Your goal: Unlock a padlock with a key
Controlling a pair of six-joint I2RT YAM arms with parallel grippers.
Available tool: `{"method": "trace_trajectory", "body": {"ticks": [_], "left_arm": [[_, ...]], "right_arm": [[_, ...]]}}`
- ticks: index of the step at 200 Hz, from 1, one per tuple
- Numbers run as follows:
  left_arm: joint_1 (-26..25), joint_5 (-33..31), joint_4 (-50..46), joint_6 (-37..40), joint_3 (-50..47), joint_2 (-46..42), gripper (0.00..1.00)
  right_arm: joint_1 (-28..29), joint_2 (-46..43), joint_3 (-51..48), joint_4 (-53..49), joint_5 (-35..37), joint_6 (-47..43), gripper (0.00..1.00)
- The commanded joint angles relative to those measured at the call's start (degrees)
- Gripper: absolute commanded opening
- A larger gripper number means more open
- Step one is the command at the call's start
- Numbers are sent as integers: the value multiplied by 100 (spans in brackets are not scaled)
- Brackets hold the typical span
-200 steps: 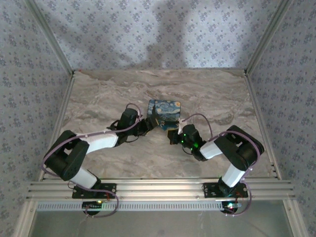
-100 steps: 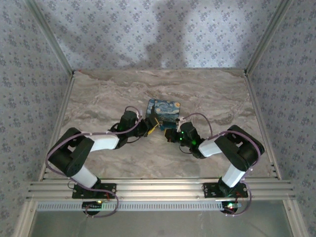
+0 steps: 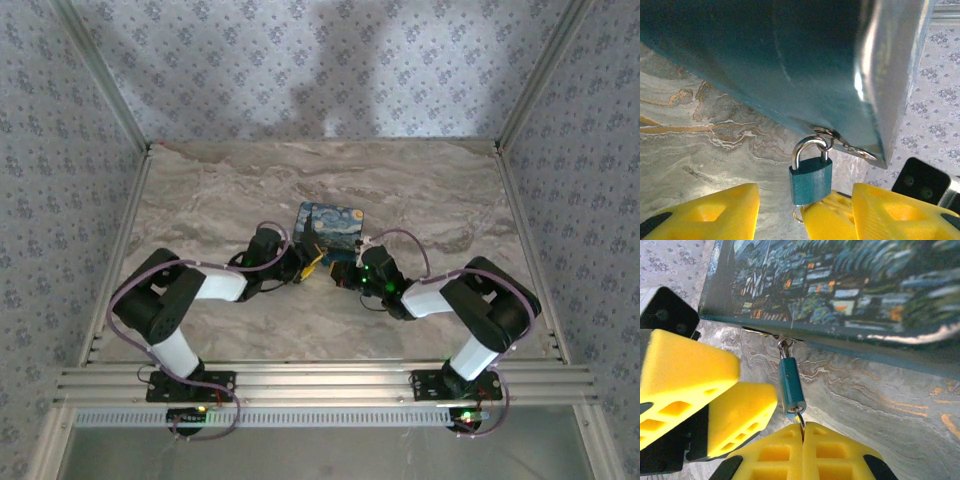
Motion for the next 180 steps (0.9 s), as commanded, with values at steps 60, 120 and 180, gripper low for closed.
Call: {"method": "trace_trajectory", "body": {"ticks": [60, 120, 180], "left_arm": [[-131, 182, 706, -360, 201, 569, 49], [-194, 118, 935, -487, 205, 755, 41], [-202, 47, 934, -500, 171, 719, 27]], "right_arm": [[94, -100, 215, -157, -138, 274, 0], [100, -112, 200, -80, -105, 479, 0], [80, -203, 153, -35, -59, 595, 0]]}}
